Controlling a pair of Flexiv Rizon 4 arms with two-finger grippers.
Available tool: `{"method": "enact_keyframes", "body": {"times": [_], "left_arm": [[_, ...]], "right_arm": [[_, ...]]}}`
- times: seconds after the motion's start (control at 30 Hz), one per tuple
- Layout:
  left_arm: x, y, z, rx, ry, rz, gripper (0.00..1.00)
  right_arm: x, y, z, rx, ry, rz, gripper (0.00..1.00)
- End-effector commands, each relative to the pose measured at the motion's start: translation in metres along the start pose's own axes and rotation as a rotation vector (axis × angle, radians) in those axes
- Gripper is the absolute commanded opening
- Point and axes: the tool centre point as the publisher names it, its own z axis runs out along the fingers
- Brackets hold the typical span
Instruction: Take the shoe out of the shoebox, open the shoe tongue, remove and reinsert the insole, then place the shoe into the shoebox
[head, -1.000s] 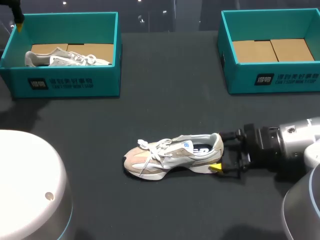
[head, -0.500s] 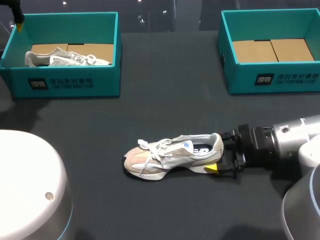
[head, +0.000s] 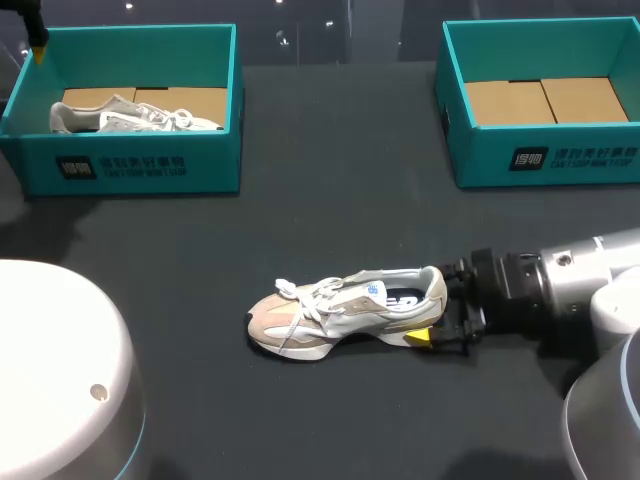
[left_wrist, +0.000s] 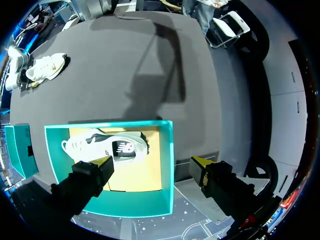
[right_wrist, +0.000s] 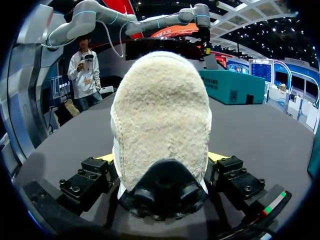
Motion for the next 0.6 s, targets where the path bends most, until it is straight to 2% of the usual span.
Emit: {"method": "enact_keyframes", "body": {"times": [0.03, 0.07, 0.1, 0.13, 0.17, 0.6], "left_arm": [[0.0001, -0.0018, -0.0003, -0.003, 0.002, 0.001, 1.0], [0.0001, -0.0018, -0.0003, -0.003, 0.002, 0.001, 1.0], [0.0001, -0.0018, -0.0003, -0.003, 0.002, 0.001, 1.0], [0.0001, -0.0018, -0.0003, -0.003, 0.002, 0.001, 1.0], [0.0001, -0.0018, -0.0003, -0.003, 0.002, 0.001, 1.0], [0.0001, -0.0018, -0.0003, -0.003, 0.002, 0.001, 1.0]], "right_arm": [[-0.0019, -0.0002, 0.0036, 0.001, -0.001, -0.002, 0.91], [-0.0023, 0.0, 0.004, 0.001, -0.002, -0.004, 0.56], [-0.0026, 0.0001, 0.0043, 0.002, -0.003, -0.005, 0.35], [-0.0029, 0.0003, 0.0045, 0.002, -0.006, -0.006, 0.09], [-0.0032, 0.0005, 0.0046, 0.003, -0.007, -0.008, 0.0], [-0.0035, 0.001, 0.0041, 0.007, -0.013, -0.009, 0.0]]}}
